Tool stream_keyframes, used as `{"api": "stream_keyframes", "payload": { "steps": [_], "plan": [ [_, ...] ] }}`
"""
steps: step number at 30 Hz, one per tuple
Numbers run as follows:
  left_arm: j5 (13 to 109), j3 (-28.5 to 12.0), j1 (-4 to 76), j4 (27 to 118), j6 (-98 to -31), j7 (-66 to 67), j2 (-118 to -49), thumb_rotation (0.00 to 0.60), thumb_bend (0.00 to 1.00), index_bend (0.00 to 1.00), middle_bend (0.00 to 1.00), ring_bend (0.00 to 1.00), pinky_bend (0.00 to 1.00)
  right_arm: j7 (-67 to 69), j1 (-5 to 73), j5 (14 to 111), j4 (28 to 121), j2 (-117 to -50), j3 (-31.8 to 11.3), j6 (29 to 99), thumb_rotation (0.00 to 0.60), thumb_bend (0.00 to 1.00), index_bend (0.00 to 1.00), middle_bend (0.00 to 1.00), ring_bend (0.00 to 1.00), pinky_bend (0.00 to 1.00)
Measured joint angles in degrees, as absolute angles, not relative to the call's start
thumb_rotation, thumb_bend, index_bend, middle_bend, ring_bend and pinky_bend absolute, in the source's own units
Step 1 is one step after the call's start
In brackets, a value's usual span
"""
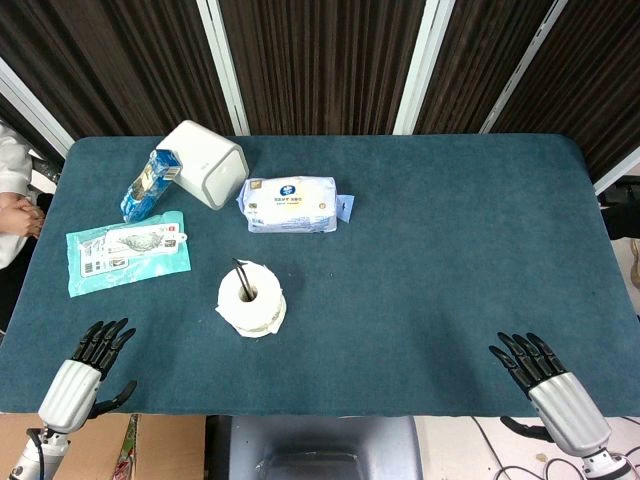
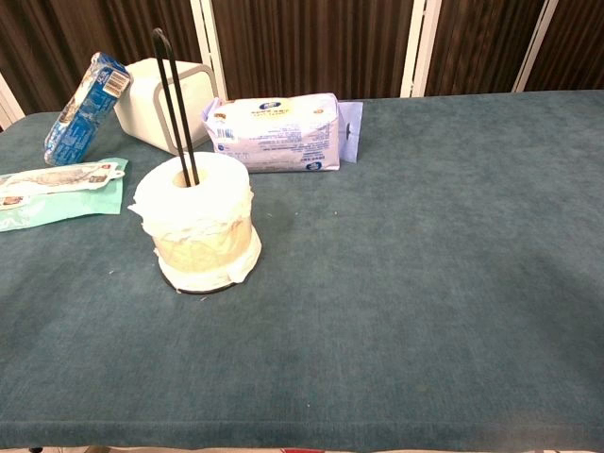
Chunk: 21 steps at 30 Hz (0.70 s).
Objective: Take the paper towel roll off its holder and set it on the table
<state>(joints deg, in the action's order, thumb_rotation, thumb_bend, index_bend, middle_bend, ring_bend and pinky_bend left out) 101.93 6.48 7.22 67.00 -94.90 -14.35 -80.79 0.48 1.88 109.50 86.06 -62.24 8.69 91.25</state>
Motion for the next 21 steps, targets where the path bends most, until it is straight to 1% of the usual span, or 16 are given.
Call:
{"api": "stream_keyframes", "payload": {
  "steps": [6,10,13,15,17,21],
  "plan": [
    [103.22,6.77,7.89,66.90,-95.65,-19.09,-81.41,0.600,0.34,0.00,0.00,0.00,0.02,0.04,1.95,109.37,86.32,-62.21,8.92,90.60,0.600,0.00,0.00,0.00,0.00,0.00],
    [103.88,6.25,9.08,66.44,-96.82,-27.44,-83.37,0.600,0.34,0.00,0.00,0.00,0.01,0.68,1.93,108.91,86.42,-61.96,8.88,90.75,0.600,0.00,0.00,0.00,0.00,0.00],
    [103.19,5.31,10.47,66.31,-96.49,-35.17,-85.63,0.600,0.33,0.00,0.00,0.00,0.01,0.93,1.87,108.06,86.47,-61.98,8.50,90.87,0.600,0.00,0.00,0.00,0.00,0.00],
    [101.98,4.60,11.62,66.98,-95.04,-39.94,-86.75,0.600,0.33,0.00,0.00,0.00,0.01,0.94,1.98,107.89,86.52,-61.99,8.41,90.54,0.600,0.00,0.00,0.00,0.00,0.00],
    [99.76,3.43,13.20,68.51,-91.95,-44.85,-87.78,0.600,0.33,0.00,0.00,0.00,0.01,1.19,2.14,107.97,86.63,-61.90,8.54,90.24,0.600,0.00,0.00,0.00,0.00,0.00],
    [95.28,1.08,16.24,71.22,-84.81,-47.77,-89.97,0.598,0.33,0.00,0.00,0.00,0.01,1.55,2.11,107.59,86.68,-61.79,8.29,90.64,0.600,0.00,0.00,0.00,0.00,0.00]
  ]
}}
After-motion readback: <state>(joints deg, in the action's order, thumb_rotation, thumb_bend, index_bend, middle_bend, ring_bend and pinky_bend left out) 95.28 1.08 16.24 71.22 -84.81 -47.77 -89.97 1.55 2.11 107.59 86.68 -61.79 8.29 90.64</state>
